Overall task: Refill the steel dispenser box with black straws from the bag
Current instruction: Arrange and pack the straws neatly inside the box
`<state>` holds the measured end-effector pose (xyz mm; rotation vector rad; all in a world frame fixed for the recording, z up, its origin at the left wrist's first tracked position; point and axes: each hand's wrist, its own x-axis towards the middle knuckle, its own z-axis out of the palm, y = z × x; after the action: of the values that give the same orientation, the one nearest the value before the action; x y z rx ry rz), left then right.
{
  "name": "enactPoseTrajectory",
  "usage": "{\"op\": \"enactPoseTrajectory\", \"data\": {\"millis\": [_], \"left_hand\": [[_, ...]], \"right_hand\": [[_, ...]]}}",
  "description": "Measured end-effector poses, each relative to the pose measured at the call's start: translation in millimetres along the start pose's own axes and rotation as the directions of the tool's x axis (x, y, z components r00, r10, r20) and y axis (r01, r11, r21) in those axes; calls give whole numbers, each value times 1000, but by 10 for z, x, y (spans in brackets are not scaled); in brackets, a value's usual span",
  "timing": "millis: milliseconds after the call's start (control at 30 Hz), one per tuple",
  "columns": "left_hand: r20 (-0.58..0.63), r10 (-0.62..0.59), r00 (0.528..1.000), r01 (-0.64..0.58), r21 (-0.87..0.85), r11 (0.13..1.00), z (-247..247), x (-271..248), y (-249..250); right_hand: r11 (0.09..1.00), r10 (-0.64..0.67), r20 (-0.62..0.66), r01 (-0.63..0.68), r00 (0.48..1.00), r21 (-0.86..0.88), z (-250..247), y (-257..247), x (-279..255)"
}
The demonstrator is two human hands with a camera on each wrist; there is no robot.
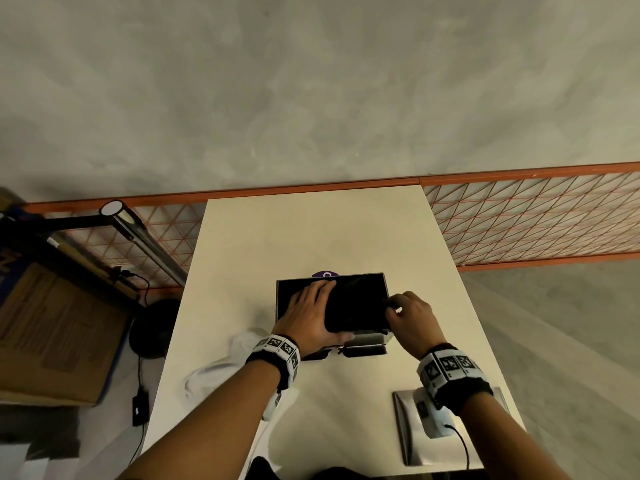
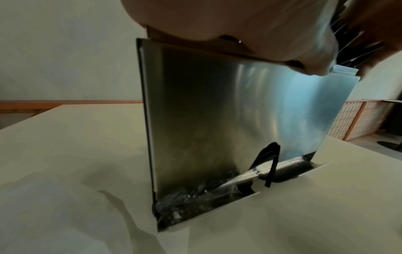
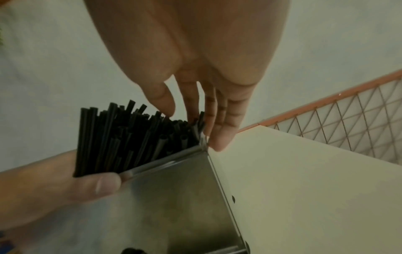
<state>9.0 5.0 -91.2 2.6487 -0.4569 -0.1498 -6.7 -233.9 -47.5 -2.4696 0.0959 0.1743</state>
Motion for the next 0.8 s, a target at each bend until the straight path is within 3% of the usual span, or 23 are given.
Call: {"op": "enactPoseTrajectory", "data": {"millis": [267, 600, 800], "left_hand": [[6, -11, 1000, 11, 4, 1000, 8, 48, -22], [21, -33, 999, 34, -28, 999, -5, 41, 3], [34, -29, 999, 29, -4, 1000, 9, 47, -18]], "right_hand": [[994, -83, 150, 93, 985, -60, -6, -168, -121], [941, -16, 238, 95, 971, -324, 98, -367, 52], [878, 64, 381, 130, 922, -461, 59, -462, 197]]}}
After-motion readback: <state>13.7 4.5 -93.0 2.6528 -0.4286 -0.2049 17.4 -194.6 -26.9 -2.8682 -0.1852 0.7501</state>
